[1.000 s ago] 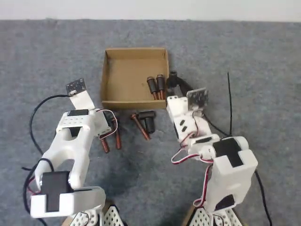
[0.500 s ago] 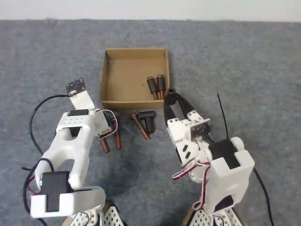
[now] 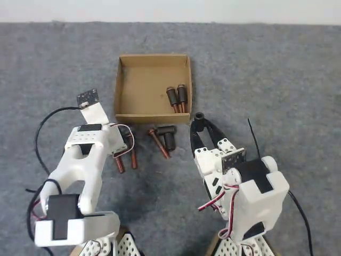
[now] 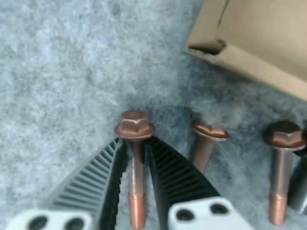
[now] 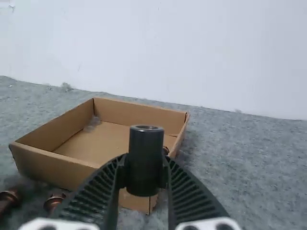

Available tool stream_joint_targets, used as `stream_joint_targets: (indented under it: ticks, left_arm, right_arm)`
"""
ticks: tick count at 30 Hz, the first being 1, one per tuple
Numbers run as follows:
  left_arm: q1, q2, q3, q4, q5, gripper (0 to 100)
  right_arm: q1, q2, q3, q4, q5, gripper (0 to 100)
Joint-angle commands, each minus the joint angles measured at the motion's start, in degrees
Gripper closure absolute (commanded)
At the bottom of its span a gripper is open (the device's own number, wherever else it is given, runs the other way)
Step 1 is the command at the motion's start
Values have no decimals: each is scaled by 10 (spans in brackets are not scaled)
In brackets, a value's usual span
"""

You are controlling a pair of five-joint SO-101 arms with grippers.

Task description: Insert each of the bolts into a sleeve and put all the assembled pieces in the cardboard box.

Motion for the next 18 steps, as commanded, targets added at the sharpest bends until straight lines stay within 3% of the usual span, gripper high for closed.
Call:
stream_joint_targets:
  ticks: [1, 12, 18]
  left_arm:
    - [4, -28, -7, -13, -5, 989]
    - [5, -38, -58, -9, -5, 989]
    - [5, -140, -54, -4, -5, 989]
  right_arm:
    - [1, -27, 17, -17, 6, 992]
    - [-3, -6, 12, -17, 9, 992]
    - [-3, -6, 12, -17, 9, 992]
